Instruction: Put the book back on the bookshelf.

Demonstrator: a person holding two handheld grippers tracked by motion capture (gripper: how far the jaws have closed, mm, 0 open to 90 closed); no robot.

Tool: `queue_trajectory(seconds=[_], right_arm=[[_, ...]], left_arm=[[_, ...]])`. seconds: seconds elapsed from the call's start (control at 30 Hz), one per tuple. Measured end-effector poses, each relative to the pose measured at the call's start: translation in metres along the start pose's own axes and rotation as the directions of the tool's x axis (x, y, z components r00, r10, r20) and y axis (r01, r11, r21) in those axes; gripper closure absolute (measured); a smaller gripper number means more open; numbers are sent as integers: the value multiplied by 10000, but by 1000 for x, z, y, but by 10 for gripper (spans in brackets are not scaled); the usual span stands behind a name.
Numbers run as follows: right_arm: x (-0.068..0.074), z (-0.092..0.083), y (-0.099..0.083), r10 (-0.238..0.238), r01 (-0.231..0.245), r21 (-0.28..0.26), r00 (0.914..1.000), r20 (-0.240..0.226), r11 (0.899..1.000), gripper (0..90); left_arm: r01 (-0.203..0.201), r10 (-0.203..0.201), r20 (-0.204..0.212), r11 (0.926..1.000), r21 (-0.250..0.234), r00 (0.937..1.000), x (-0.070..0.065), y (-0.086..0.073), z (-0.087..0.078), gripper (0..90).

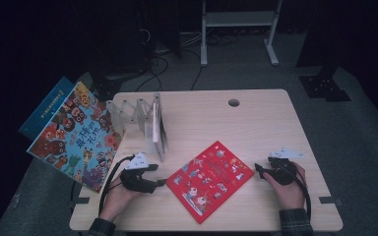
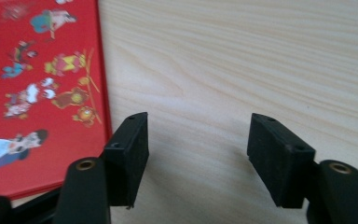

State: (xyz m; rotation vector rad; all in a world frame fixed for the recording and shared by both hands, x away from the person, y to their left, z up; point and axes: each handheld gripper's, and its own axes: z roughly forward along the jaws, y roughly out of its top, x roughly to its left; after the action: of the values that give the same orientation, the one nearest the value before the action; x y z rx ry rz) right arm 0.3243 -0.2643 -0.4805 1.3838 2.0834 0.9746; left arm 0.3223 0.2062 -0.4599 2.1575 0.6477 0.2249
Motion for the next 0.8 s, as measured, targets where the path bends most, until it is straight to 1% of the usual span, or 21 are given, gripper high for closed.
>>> queue_trajectory(seconds=[0.07,0.17,0.2,0.27,0.33,0.37,0.43,0.5,0.57,0.67,0.8], right_arm=[[1,-5,0,-38,38,-74,10000,-39,10000,416],[3,-11,-1,-35,32,-78,9994,-357,10000,449],[3,-13,-2,-55,51,-87,9989,-472,9999,474],[6,-18,-3,-57,48,-133,9978,-661,9999,564],[9,-21,-4,-57,44,-161,9963,-853,9999,646],[10,-23,-4,-69,53,-178,9958,-909,9998,688],[12,-26,-5,-23,5,-159,9937,-1117,9999,765],[14,-27,-7,-17,-1,-134,9905,-1375,9999,840],[16,-28,-8,-37,42,27,9865,-1638,10000,888],[20,-26,-11,-90,143,269,9822,-1878,9995,893],[26,-22,-12,-260,356,438,9787,-2037,9984,893]], left_arm=[[6,-7,112,10000,77,9999,-1,0,1,414],[-82,79,221,9999,100,9997,-2,0,2,497],[-44,41,314,9999,94,9995,-2,0,3,537],[31,-37,386,9999,163,9992,-3,1,3,618],[119,-124,299,9998,173,9995,-4,1,3,714],[184,-190,280,9996,191,9994,-4,2,2,747],[424,-429,238,9989,196,9988,-2,2,1,831],[679,-685,274,9974,236,9973,1,2,0,886],[739,-742,97,9968,314,9972,3,2,1,898],[737,-735,-55,9960,506,9973,4,0,5,898],[656,-657,-19,9951,739,9978,4,0,11,896]])
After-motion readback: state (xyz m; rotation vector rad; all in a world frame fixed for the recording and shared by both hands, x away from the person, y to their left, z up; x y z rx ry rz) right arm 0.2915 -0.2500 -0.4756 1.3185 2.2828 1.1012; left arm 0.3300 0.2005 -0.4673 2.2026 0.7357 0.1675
